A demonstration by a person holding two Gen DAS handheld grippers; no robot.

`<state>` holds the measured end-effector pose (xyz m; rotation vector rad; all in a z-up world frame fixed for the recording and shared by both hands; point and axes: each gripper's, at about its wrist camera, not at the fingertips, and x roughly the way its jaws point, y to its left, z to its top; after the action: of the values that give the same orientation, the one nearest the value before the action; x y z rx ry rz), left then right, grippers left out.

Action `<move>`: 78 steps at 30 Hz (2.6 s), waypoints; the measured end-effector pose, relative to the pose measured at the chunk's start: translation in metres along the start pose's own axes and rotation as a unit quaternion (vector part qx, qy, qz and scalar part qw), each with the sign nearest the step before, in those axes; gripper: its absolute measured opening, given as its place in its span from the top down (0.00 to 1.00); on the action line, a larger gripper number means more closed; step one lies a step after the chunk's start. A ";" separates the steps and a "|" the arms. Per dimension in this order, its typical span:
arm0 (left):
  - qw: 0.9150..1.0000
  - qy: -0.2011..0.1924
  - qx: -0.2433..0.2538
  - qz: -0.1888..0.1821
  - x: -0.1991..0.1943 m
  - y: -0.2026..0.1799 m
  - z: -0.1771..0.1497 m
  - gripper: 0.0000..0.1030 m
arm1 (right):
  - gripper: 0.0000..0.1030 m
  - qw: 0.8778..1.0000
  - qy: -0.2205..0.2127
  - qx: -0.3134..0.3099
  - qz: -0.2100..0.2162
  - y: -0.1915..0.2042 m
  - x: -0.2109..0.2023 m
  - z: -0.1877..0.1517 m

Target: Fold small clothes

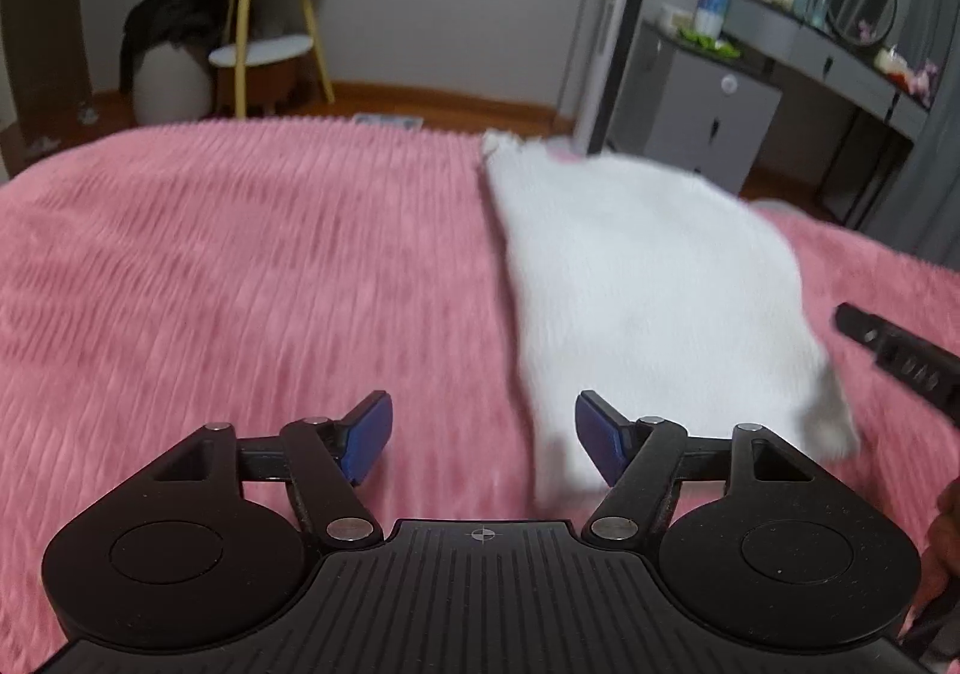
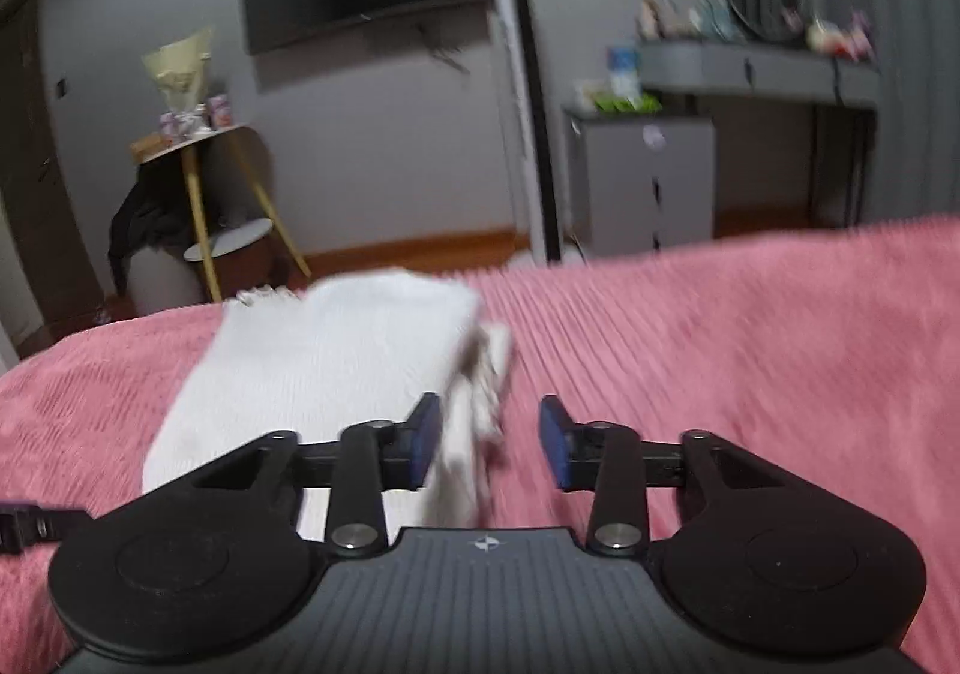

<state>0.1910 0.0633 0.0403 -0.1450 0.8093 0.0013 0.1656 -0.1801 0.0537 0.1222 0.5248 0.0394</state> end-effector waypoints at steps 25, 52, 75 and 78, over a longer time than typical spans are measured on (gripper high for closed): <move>0.994 -0.050 0.090 0.038 0.068 -0.068 0.025 0.21 | 0.90 0.993 -0.022 -0.114 0.036 0.015 0.040 0.004; 0.996 0.041 0.051 0.056 -0.029 -0.053 -0.030 0.05 | 0.07 0.991 0.086 -0.099 0.031 0.030 -0.068 -0.033; 0.992 0.070 0.065 0.085 -0.084 -0.049 -0.025 0.01 | 0.04 0.969 0.220 -0.094 -0.054 0.044 -0.115 0.000; 0.992 0.068 0.064 0.082 -0.084 -0.049 -0.022 0.01 | 0.04 0.971 0.220 -0.081 -0.055 0.041 -0.113 0.004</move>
<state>0.1196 0.0169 0.0925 0.0435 0.9537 0.0951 0.0694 -0.1478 0.1191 -0.0788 0.9691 -0.0005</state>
